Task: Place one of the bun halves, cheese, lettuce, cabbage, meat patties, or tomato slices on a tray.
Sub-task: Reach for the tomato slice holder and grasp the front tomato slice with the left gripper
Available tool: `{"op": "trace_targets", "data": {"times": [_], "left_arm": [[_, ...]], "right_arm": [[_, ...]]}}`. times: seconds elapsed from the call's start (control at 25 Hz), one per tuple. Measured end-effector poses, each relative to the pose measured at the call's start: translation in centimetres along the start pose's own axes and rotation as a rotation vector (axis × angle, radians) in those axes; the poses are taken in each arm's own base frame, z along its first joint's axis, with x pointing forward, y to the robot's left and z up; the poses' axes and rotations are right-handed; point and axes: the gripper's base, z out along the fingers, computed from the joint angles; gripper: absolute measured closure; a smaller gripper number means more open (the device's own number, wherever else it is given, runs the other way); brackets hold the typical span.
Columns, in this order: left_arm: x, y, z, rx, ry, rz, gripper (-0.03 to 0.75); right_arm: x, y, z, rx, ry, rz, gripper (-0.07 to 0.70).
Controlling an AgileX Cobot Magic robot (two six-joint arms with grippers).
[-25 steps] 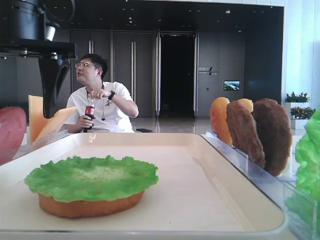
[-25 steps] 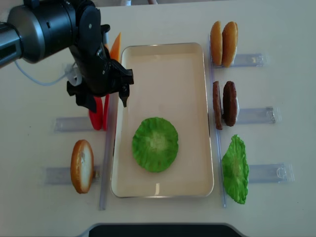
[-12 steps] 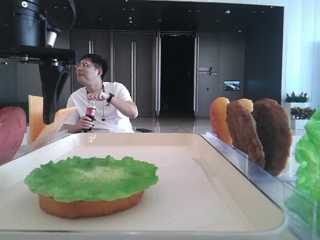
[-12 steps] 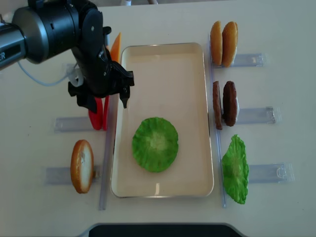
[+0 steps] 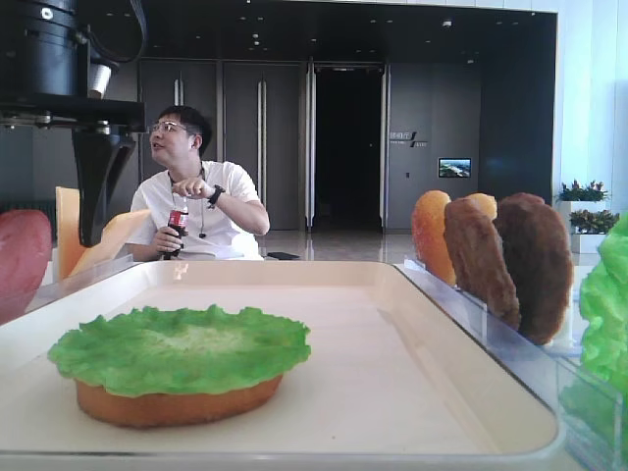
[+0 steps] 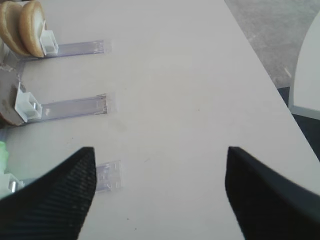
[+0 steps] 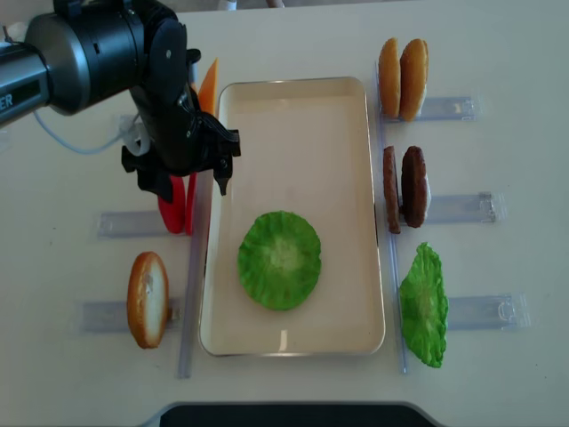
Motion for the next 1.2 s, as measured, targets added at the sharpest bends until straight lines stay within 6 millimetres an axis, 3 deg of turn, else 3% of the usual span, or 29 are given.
{"op": "trace_targets", "data": {"times": [0.68, 1.2], "left_arm": [[-0.08, 0.10, 0.04, -0.012, -0.008, 0.010, 0.231], [-0.15, 0.20, 0.03, -0.023, -0.015, 0.019, 0.413]], "right_arm": [[0.00, 0.00, 0.00, 0.000, 0.000, 0.000, 0.094], [0.00, 0.00, 0.00, 0.000, 0.000, 0.000, 0.094]]}}
